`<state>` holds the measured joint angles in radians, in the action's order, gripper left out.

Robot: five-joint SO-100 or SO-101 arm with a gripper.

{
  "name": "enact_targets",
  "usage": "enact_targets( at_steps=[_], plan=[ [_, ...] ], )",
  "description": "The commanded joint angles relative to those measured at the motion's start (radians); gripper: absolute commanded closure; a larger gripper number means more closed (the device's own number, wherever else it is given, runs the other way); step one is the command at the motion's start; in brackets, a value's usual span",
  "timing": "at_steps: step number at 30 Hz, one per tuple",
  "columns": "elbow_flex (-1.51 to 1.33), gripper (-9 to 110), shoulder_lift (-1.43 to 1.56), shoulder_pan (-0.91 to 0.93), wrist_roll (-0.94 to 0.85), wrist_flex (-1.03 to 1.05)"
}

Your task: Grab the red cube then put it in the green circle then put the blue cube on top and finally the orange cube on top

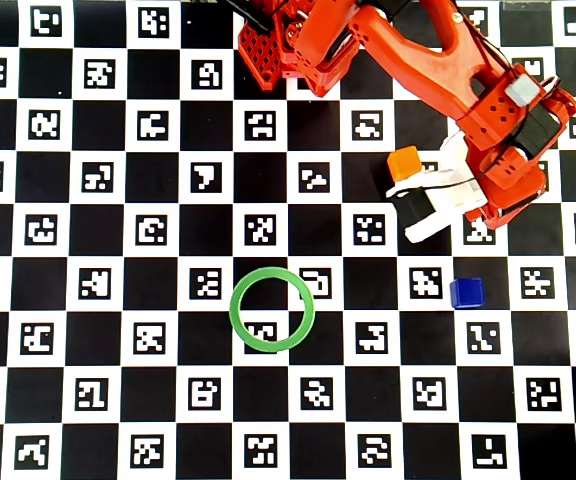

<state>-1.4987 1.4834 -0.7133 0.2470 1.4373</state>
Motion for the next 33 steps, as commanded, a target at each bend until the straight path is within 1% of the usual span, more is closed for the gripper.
enact_targets(
  at_steps=[1,4,8,16,24,33],
  plan=[
    [0.146,95,0.14,0.087,-0.067,0.094],
    [0.181,95,0.176,0.156,-0.118,0.132],
    [0.265,95,0.192,0.238,-0.12,0.21],
    [0.333,95,0.235,0.442,-0.255,0.241],
    [0.311,95,0.215,0.646,-0.36,0.198],
    [0.321,95,0.094,0.798,-0.454,0.112]
  ],
)
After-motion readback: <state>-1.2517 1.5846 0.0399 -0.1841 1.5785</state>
